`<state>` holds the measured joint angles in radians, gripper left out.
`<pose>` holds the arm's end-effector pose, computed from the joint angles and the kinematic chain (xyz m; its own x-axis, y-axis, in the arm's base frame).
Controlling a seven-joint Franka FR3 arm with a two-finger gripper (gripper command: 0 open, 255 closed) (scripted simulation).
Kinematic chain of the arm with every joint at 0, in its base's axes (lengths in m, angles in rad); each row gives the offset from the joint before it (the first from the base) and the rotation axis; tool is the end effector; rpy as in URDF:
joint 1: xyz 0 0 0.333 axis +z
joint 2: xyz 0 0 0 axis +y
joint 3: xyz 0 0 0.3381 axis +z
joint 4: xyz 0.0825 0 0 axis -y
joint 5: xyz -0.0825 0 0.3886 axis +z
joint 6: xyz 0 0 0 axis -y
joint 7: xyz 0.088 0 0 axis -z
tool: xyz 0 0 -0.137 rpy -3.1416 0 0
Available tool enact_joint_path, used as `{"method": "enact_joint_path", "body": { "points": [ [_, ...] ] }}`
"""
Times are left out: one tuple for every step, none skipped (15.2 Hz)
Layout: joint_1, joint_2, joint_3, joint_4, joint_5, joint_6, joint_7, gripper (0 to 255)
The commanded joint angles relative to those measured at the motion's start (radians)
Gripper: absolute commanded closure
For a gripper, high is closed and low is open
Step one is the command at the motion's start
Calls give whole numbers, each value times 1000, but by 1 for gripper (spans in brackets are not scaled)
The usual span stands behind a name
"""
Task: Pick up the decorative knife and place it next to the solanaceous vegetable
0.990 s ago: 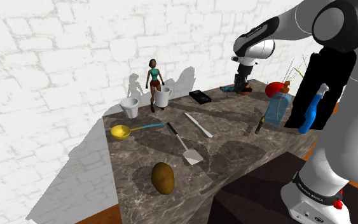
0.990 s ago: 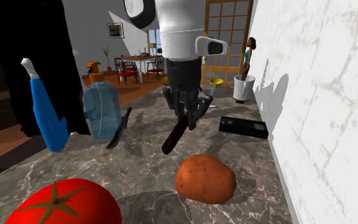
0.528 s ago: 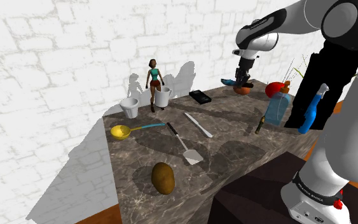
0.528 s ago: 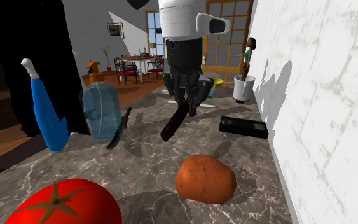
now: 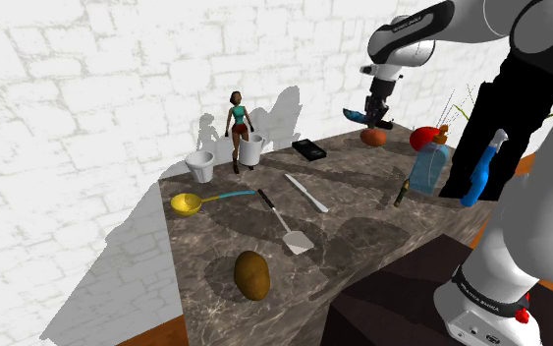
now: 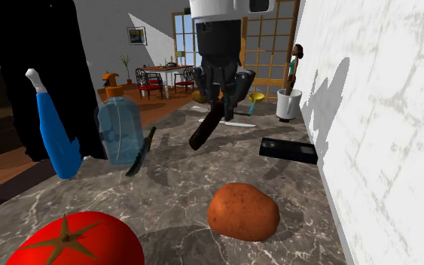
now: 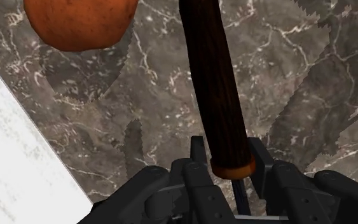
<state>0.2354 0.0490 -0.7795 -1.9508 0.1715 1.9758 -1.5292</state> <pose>0.4983 -0.2782 0.4496 0.6045 0.7873 0.1215 0.7944 -0.6071 -0.0179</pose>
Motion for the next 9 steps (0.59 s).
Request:
{"method": "enact_joint_path", "body": {
  "points": [
    [25,-32,18,-19,-25,3,52,255],
    [39,-51,31,-37,-39,11,84,255],
    [52,-69,44,-54,-51,19,116,255],
    [65,-85,58,-69,-63,26,147,255],
    [77,-99,72,-83,-73,32,177,255],
    [88,-112,87,-96,-81,38,207,255],
    [99,-124,102,-108,-89,44,236,255],
    [110,-134,117,-119,-95,49,264,255],
    [121,-142,132,-128,-100,54,292,255]
  ]
}}
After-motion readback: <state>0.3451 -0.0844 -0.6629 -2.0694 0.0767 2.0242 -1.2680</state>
